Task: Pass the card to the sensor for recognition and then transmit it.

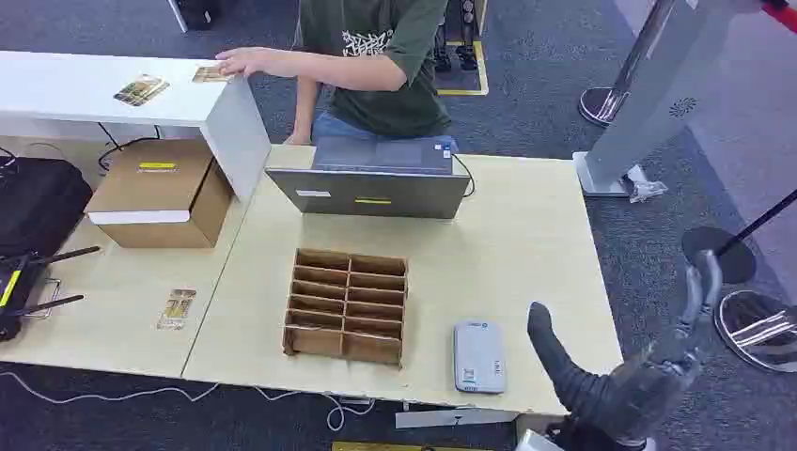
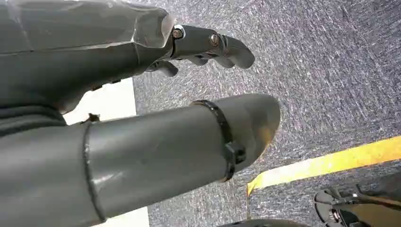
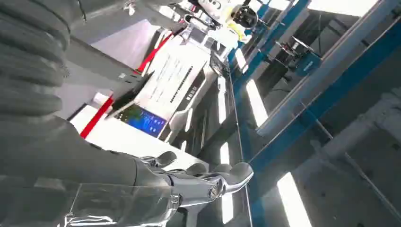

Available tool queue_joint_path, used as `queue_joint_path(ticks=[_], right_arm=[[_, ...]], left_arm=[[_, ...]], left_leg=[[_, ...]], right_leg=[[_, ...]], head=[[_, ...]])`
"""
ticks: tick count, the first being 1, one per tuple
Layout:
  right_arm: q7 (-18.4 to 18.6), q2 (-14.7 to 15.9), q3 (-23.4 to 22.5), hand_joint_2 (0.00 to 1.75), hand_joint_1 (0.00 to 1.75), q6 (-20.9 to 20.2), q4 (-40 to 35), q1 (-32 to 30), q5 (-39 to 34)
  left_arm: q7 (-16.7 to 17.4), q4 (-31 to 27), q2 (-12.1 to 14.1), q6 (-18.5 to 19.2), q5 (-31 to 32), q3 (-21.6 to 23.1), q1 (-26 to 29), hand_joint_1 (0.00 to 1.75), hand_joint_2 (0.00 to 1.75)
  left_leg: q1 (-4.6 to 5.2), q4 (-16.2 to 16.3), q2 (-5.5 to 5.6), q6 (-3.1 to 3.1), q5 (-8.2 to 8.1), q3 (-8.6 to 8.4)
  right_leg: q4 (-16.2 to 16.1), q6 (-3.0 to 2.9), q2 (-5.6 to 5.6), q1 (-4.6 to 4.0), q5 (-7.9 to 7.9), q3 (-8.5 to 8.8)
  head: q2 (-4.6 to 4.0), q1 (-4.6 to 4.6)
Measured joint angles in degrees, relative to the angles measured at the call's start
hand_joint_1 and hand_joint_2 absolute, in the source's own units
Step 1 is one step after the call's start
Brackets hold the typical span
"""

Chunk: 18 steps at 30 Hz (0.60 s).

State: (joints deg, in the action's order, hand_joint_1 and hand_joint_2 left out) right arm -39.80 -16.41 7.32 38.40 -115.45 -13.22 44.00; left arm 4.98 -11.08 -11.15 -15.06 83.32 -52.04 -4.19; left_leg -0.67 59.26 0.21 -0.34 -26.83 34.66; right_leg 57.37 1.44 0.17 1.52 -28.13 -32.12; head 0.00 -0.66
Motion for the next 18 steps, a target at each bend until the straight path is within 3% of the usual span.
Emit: queue_joint_path(ticks=[18], right_arm=[[0.5,0.0,0.0,1.75,0.0,0.0,4.0,0.2,4.0]], left_arm=[[0.0,0.0,0.0,0.2,-0.8,0.1,0.0,0.0,0.0]], left_leg=[[0.0,0.0,0.0,0.0,0.0,0.0]], right_leg=[[0.0,0.0,0.0,0.0,0.0,0.0]], head=[[0.0,0.02]])
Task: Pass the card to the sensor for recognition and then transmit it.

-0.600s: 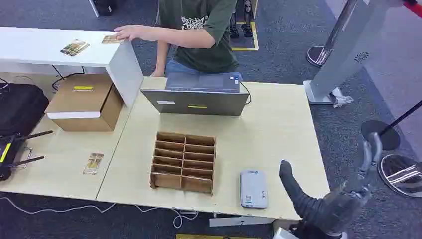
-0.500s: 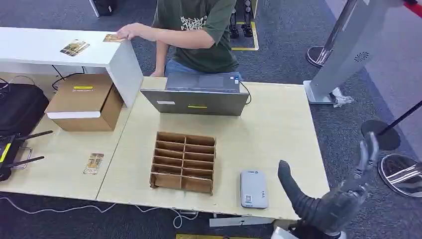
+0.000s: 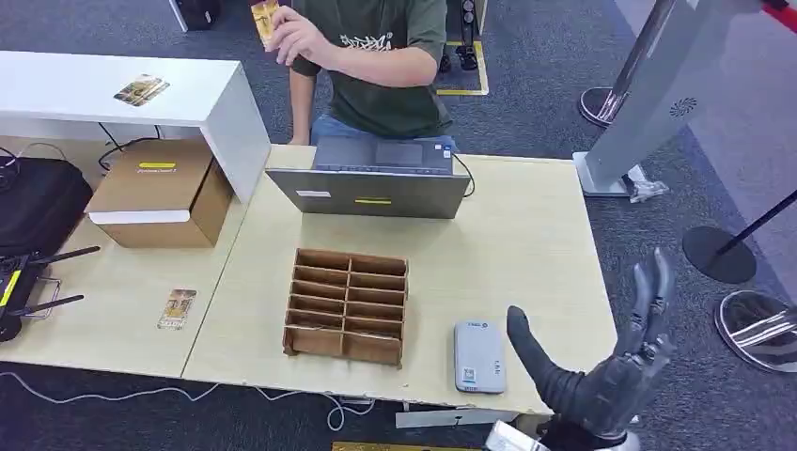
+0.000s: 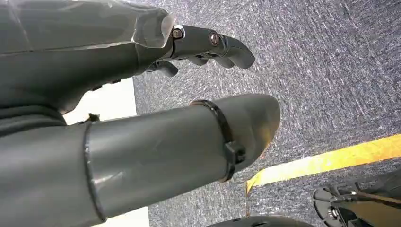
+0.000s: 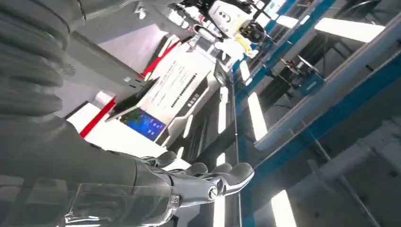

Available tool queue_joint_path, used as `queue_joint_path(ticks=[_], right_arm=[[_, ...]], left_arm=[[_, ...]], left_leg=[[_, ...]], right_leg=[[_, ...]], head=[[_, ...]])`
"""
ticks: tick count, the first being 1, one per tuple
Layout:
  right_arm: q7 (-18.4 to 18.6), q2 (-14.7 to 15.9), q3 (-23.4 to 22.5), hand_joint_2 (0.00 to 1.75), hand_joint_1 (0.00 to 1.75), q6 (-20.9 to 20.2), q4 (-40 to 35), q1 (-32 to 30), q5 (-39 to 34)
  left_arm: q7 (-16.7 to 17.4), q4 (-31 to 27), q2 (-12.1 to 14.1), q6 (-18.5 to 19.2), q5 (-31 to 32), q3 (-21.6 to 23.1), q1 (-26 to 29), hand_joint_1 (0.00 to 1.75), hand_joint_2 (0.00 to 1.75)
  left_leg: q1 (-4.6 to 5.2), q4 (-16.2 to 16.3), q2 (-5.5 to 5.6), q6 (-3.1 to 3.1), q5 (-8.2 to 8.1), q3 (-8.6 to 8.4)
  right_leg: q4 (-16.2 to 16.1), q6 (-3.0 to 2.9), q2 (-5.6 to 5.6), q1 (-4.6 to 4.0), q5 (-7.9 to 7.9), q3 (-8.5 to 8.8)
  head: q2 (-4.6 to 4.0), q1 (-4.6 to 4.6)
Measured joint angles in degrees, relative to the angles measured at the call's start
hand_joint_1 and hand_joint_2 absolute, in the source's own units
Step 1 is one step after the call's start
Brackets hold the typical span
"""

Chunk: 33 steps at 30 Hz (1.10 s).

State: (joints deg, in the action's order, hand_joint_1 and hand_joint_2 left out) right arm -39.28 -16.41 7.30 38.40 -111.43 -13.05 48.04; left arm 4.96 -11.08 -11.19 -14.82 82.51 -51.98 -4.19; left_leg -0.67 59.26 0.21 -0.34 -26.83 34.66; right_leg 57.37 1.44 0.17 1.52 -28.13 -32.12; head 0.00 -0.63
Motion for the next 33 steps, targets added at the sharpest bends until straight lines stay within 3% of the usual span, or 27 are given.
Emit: queue_joint_path(ticks=[12,17,23,27,33], right_arm=[[8.1,0.4,1.0,1.75,0.0,0.0,6.1,1.5,11.0],[16.4,1.2,2.7,1.75,0.0,0.0,12.7,4.5,16.2],[30.5,3.2,8.8,1.75,0.0,-0.5,21.5,13.0,21.1],[33.8,3.5,12.0,1.75,0.0,-1.7,25.5,17.9,23.3],[34.5,3.5,14.0,1.75,0.0,-2.0,28.0,21.0,24.0]], left_arm=[[-0.7,0.0,0.0,0.1,0.7,0.1,0.0,0.0,0.0],[-0.8,0.0,-0.1,0.4,1.1,0.3,0.0,0.0,0.0],[-0.8,0.0,-0.1,1.0,1.8,0.6,-0.1,0.0,0.0],[-0.8,0.0,0.0,1.5,2.0,0.9,-0.2,0.0,0.0],[-0.7,0.0,0.1,1.6,2.1,1.4,-0.2,0.0,0.0]], left_leg=[[-0.01,0.0,0.02,0.0,0.01,0.02],[-0.01,0.0,0.04,0.02,0.03,0.02],[-0.02,0.0,0.01,-0.04,0.1,-0.07],[-0.03,0.0,0.02,-0.04,0.14,-0.07],[-0.03,0.0,0.02,-0.06,0.14,-0.05]], right_leg=[[0.0,0.0,-0.06,-0.01,0.0,0.04],[0.0,0.0,-0.1,-0.02,0.0,0.08],[0.0,-0.01,-0.05,-0.02,0.07,0.07],[0.0,-0.01,-0.08,-0.02,0.08,0.07],[0.0,-0.01,-0.07,-0.02,0.08,0.07]], head=[[0.0,0.02],[0.0,0.0],[0.0,0.0],[0.0,0.0],[0.0,-0.02]])
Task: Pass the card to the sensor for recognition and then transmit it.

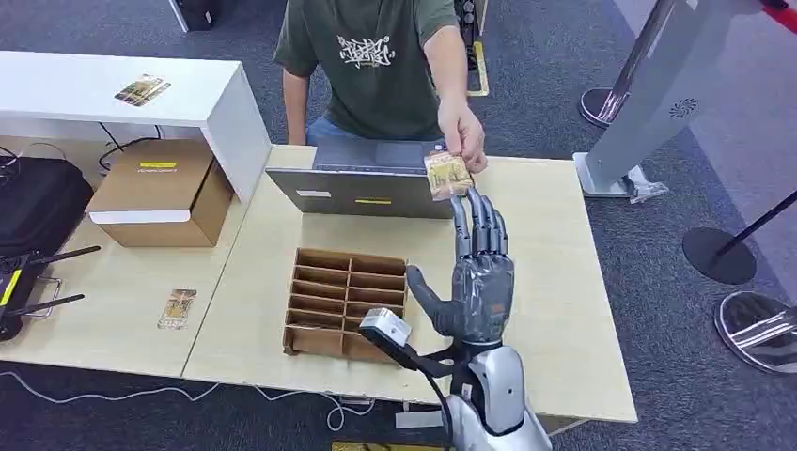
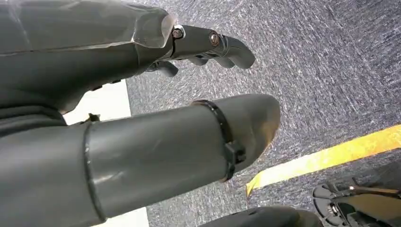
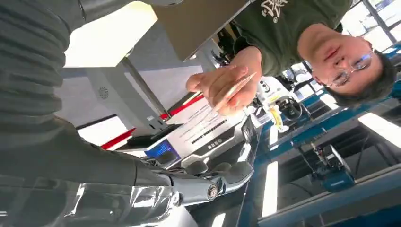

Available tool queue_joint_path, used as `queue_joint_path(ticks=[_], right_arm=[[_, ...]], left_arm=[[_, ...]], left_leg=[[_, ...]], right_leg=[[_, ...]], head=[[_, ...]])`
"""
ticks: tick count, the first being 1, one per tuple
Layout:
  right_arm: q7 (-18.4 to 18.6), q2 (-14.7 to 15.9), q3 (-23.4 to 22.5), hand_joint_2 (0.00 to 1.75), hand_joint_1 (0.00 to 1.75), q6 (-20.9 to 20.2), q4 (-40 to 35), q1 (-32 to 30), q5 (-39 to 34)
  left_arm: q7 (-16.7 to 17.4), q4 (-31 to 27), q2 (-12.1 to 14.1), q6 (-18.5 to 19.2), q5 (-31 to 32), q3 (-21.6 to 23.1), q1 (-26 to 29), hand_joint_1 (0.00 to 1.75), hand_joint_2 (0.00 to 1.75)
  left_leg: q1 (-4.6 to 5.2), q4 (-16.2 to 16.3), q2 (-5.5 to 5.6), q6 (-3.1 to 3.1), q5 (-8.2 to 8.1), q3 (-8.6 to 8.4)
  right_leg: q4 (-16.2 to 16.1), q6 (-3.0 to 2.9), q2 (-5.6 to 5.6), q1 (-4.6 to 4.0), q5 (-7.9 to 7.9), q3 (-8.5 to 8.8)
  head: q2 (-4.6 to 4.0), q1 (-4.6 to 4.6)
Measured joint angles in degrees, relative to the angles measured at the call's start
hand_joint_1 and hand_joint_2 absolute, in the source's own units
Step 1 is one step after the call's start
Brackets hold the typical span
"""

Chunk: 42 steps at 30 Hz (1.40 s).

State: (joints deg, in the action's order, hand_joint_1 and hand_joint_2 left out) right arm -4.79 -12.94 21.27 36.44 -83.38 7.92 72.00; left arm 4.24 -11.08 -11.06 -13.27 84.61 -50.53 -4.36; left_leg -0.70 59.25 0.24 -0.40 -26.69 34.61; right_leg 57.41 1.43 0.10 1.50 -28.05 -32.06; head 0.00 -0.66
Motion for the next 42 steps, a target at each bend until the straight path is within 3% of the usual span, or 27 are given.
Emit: queue_joint_path(ticks=[7,18,33,42], right_arm=[[1.6,0.0,3.6,1.75,0.0,-2.5,4.2,6.0,2.0],[2.0,-0.5,10.7,1.75,0.0,1.9,10.3,18.0,8.3],[6.5,-2.3,10.1,1.75,0.0,1.9,30.7,32.7,9.2],[8.4,-2.5,7.5,1.75,0.0,2.0,37.6,34.7,12.9]], left_arm=[[1.0,0.0,0.2,1.1,0.4,0.2,-0.5,0.0,0.0],[1.6,0.0,0.3,1.5,1.3,1.1,-1.1,0.0,0.0],[2.3,0.0,0.6,2.4,2.1,2.3,-1.8,0.0,0.0],[2.3,0.0,0.7,2.5,2.3,2.4,-1.8,0.0,0.0]], left_leg=[[-0.01,0.0,-0.02,-0.01,0.03,0.01],[0.0,0.0,-0.02,0.05,0.09,0.01],[-0.01,0.0,-0.01,0.03,0.15,0.01],[0.0,0.0,-0.01,0.03,0.15,0.02]], right_leg=[[0.0,0.01,0.03,0.0,0.02,-0.03],[0.0,-0.01,0.03,0.0,0.08,-0.03],[0.0,-0.03,0.03,-0.01,0.16,-0.05],[0.0,-0.03,0.03,0.0,0.16,-0.07]], head=[[0.0,0.02],[0.0,0.0],[0.0,0.0],[0.0,0.0]])
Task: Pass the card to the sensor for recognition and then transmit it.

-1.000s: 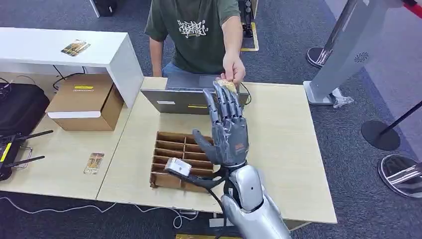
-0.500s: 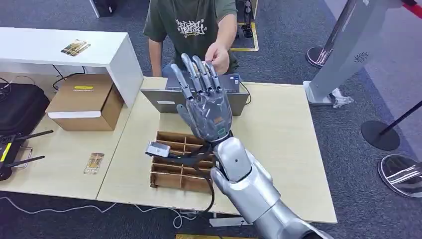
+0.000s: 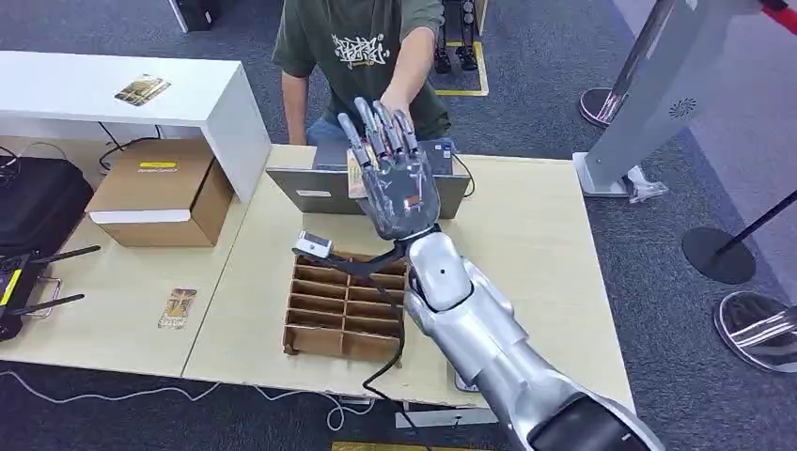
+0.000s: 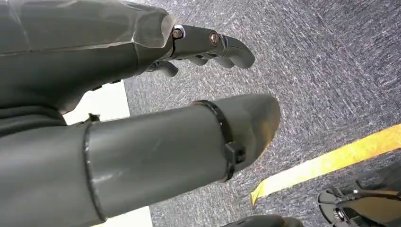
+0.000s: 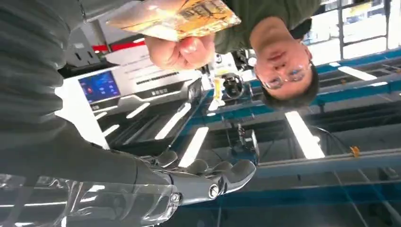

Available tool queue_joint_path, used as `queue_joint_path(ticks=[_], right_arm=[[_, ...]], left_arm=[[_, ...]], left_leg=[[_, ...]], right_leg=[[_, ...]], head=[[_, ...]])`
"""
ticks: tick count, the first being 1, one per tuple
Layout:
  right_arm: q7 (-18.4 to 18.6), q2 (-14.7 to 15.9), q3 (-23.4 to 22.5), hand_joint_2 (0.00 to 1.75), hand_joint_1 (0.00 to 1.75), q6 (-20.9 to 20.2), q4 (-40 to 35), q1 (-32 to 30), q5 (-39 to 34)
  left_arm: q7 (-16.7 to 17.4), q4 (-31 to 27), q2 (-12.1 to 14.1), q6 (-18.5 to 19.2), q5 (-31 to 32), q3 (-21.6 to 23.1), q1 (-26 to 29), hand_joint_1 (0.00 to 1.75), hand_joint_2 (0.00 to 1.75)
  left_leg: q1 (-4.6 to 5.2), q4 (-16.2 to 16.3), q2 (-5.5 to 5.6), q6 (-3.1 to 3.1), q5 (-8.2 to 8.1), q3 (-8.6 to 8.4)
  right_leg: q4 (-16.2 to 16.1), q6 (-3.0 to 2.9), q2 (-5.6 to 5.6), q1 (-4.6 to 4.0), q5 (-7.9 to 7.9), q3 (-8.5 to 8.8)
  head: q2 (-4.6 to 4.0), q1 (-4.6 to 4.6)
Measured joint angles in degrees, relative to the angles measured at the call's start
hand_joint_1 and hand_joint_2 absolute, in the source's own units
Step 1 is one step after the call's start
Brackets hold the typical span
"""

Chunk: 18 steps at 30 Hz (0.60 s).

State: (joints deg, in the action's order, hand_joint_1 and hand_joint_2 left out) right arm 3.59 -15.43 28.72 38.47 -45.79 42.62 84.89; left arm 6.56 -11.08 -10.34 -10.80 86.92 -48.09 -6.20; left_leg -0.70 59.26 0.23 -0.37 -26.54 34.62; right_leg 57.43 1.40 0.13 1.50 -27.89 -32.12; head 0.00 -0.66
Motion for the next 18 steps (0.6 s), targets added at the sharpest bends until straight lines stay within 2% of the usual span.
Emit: queue_joint_path(ticks=[9,13,18], right_arm=[[3.6,0.7,-1.4,1.75,0.0,0.0,0.7,0.0,0.7],[5.6,2.2,-1.4,1.75,0.0,0.0,0.5,0.0,0.7],[6.2,4.3,-1.9,1.75,0.0,0.0,-0.7,-0.1,0.7]], left_arm=[[-0.2,0.0,0.1,-0.2,0.0,0.3,0.1,0.0,0.0],[-0.6,0.0,0.2,-0.4,0.0,0.3,0.1,0.0,0.0],[-0.7,0.0,0.2,-0.4,0.4,0.4,0.1,0.0,0.0]], left_leg=[[0.0,0.0,0.0,0.0,0.0,0.0],[0.0,0.0,0.0,0.0,0.0,0.01],[0.01,0.0,0.0,0.0,0.0,0.01]], right_leg=[[0.0,0.0,0.03,0.0,0.0,-0.03],[0.0,0.0,0.02,0.0,0.0,-0.02],[0.0,0.0,0.04,0.01,0.01,-0.03]], head=[[0.0,0.0],[0.0,0.0],[0.0,0.0]])
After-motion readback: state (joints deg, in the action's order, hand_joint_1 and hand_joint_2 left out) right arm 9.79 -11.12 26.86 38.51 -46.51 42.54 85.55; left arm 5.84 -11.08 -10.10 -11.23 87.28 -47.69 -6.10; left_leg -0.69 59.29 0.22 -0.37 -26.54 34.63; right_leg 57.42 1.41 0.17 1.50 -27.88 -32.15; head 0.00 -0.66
